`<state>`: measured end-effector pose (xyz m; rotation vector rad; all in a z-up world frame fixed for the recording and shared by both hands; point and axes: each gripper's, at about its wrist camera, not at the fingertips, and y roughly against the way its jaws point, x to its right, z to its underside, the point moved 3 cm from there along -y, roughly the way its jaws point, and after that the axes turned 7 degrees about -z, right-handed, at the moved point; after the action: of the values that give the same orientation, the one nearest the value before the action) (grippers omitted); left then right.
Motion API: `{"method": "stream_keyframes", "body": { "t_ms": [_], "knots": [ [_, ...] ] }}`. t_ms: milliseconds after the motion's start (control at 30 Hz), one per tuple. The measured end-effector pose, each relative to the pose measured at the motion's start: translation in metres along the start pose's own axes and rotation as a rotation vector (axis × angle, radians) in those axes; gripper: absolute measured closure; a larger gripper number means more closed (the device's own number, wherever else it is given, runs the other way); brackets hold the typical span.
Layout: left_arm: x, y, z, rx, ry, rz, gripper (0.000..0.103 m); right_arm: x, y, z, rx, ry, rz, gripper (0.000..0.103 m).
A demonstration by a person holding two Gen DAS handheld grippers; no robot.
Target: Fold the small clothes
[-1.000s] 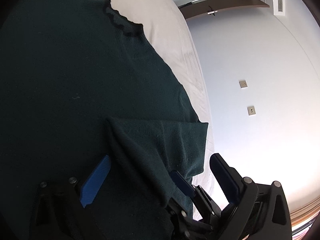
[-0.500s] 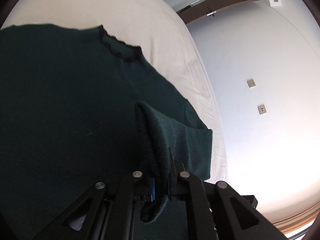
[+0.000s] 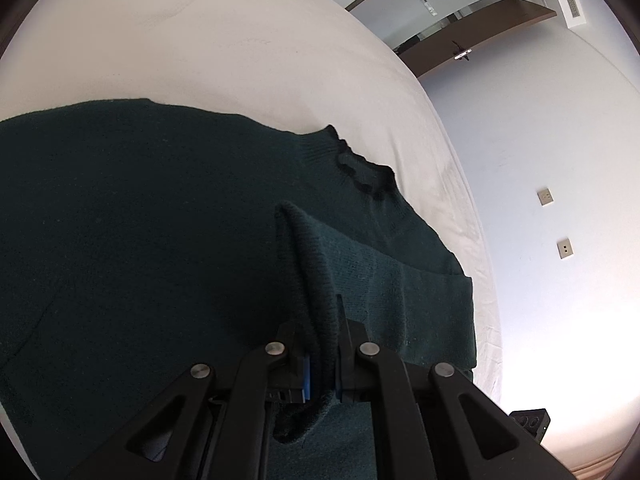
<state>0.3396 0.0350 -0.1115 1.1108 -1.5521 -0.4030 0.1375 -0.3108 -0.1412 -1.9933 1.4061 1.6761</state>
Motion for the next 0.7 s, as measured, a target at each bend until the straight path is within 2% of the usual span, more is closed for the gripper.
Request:
{"method": "stream_keyframes", "body": {
  "t_ms": [167, 567, 700],
  "knots": [
    [0.001, 0.002, 0.009, 0.012, -0.017, -0.008, 0.096, -0.007, 0.001, 0.001, -0.004, 0.008, 0.009, 0.042],
    [-0.015, -0.001, 0.014, 0.023, 0.024, -0.027, 0.096, -0.014, -0.014, -0.002, -0.017, 0.033, 0.026, 0.042],
    [-0.026, -0.01, 0.017, 0.022, 0.039, -0.008, 0.093, -0.016, -0.02, -0.008, -0.035, 0.025, 0.026, 0.042]
  ]
}}
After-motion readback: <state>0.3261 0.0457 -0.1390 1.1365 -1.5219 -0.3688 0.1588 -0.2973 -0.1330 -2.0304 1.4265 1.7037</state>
